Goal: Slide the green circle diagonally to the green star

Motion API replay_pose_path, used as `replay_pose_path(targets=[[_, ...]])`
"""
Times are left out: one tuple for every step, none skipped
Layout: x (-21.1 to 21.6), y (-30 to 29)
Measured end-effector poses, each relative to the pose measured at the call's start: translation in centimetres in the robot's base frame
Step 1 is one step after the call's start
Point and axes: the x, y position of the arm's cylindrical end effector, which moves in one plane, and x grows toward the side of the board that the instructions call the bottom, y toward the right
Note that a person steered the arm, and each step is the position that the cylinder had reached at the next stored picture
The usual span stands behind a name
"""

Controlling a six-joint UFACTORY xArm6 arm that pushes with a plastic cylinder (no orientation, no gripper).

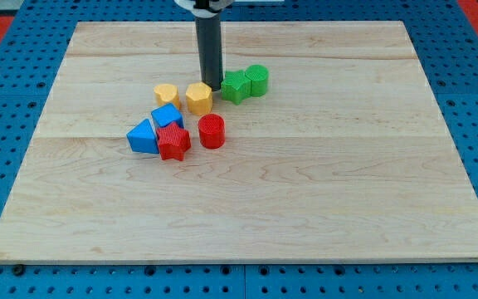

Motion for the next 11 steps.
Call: replay_pose_path(targets=[[0.1, -1.5], [0.1, -3.0], [0.1, -3.9], [-1.6, -4.0], [-6.0, -3.0], [-7.8, 1.8], [-5.7, 7.1], [-2.4, 8.9], [-0.5, 8.9], [-0.4, 8.9], [-0.4, 8.7]])
